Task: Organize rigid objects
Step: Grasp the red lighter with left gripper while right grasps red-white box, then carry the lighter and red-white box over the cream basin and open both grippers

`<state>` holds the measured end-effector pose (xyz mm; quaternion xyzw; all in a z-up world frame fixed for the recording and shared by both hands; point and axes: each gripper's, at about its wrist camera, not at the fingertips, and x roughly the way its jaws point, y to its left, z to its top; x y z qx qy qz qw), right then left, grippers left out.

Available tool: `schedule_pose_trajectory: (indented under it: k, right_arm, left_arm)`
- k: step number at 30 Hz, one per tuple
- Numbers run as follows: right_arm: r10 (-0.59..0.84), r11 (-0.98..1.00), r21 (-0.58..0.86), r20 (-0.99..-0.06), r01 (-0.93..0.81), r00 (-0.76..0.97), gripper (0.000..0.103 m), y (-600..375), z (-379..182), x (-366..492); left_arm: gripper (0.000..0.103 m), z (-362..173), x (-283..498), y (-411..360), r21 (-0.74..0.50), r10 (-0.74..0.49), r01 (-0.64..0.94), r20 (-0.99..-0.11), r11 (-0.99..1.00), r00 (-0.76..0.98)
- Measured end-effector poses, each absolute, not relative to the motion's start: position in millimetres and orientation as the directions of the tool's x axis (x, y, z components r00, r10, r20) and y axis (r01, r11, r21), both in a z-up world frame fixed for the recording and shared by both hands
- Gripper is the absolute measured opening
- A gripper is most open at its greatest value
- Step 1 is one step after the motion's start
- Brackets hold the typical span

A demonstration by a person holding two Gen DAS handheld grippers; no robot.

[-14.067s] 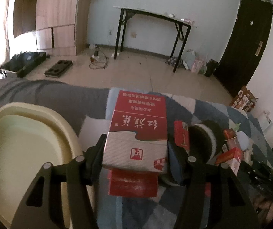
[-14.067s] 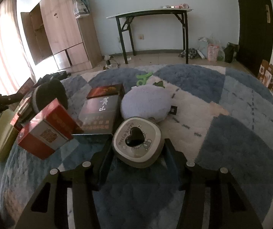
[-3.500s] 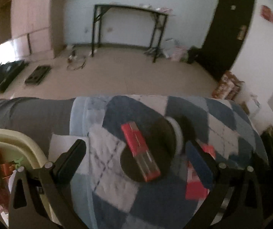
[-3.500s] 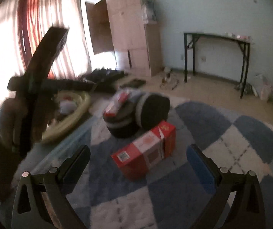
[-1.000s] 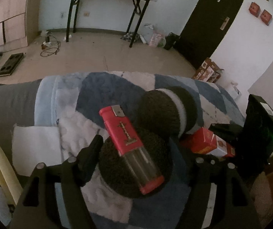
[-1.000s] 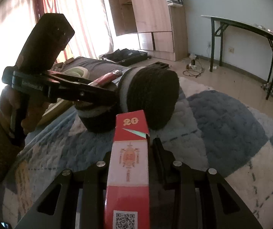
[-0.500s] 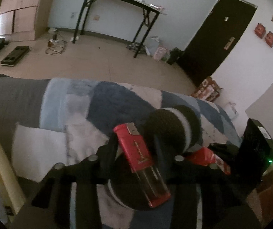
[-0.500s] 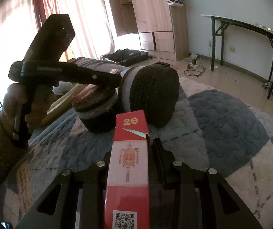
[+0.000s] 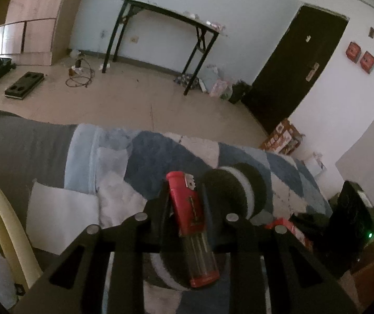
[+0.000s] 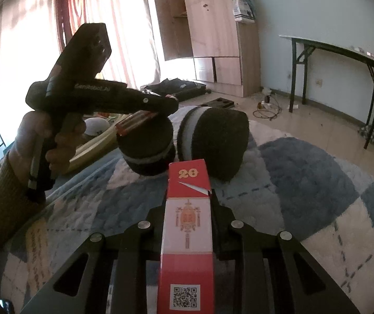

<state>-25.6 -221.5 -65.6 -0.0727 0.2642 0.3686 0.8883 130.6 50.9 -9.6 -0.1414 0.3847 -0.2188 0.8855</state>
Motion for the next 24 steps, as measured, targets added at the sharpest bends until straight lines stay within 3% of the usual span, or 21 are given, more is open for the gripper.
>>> schedule_pose_trajectory:
  k: [10,17,24]
  right_arm:
    - [0.623,0.713,0.089,-0.537,-0.696,0.569,0.024,-220,-63,-22]
    - [0.618,0.714,0.082,-0.541,-0.696,0.570,0.024,-219,-63,-22]
    - [0.618,0.714,0.081,-0.539,-0.695,0.572,0.024,-219,-63,-22]
  left_arm:
    - [0.025,-15,132,63,-0.466,-0.496,0.236,-0.579,0.853,0.647]
    - [0.019,-8,126,74,-0.491,-0.485,0.227,-0.498,0.841,0.719]
    - [0.012,-7,129,73,-0.489,-0.500,0.240,-0.519,0.839,0.693]
